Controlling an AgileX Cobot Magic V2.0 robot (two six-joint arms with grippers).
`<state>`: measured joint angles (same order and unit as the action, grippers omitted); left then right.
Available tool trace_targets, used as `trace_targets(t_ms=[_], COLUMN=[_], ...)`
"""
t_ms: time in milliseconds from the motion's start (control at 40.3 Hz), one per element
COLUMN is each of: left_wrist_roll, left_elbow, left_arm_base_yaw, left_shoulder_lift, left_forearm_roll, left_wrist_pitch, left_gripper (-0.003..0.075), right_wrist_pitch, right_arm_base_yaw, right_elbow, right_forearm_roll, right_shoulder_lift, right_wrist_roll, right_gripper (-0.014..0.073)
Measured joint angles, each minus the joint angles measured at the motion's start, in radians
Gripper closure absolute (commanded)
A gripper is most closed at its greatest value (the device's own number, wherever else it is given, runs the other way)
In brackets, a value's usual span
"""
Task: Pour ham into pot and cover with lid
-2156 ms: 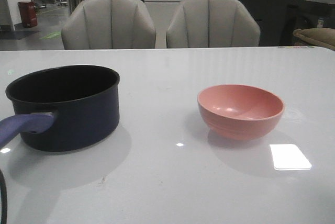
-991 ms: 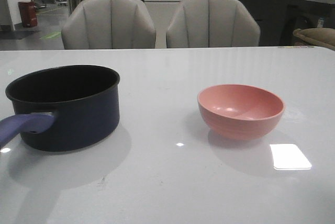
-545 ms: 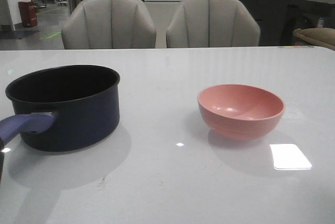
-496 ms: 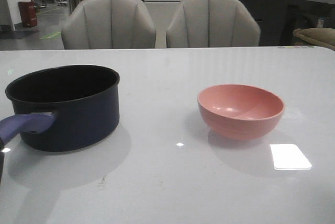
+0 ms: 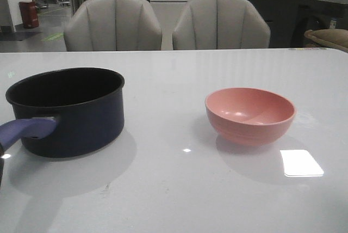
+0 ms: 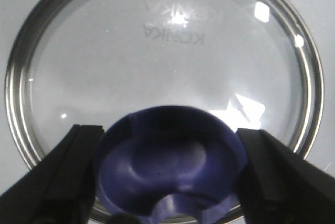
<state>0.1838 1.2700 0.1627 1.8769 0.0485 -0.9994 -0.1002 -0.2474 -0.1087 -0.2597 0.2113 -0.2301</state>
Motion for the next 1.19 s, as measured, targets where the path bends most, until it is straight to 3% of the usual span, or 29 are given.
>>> trace_targets(t_ms=[74, 719, 868, 1190], left_wrist_roll=[0.000, -0.061, -0.124, -0.191], left_elbow=[0.001, 0.146, 0.241, 0.401], left_arm_base_yaw=[0.000, -0.020, -0.081, -0.349], left_shoulder_lift=[0.000, -0.051, -0.090, -0.105], left_forearm_roll=[0.000, -0.004, -0.008, -0.008], left_wrist_pitch=[0.000, -0.031, -0.077, -0.160], left_gripper=[0.0412, 0.0428, 0.0450, 0.0462], right_wrist_pitch=[0.000, 0.000, 0.000, 0.000], right_arm_base_yaw=[0.000, 0.000, 0.000, 0.000], right_elbow=[0.000, 0.000, 0.000, 0.000], right_forearm_roll=[0.000, 0.000, 0.000, 0.000], right_shoulder_lift=[0.000, 0.000, 0.000, 0.000], right_wrist_roll=[0.000, 0.000, 0.000, 0.000], right_gripper=[0.0439, 0.0439, 0.0439, 0.0439])
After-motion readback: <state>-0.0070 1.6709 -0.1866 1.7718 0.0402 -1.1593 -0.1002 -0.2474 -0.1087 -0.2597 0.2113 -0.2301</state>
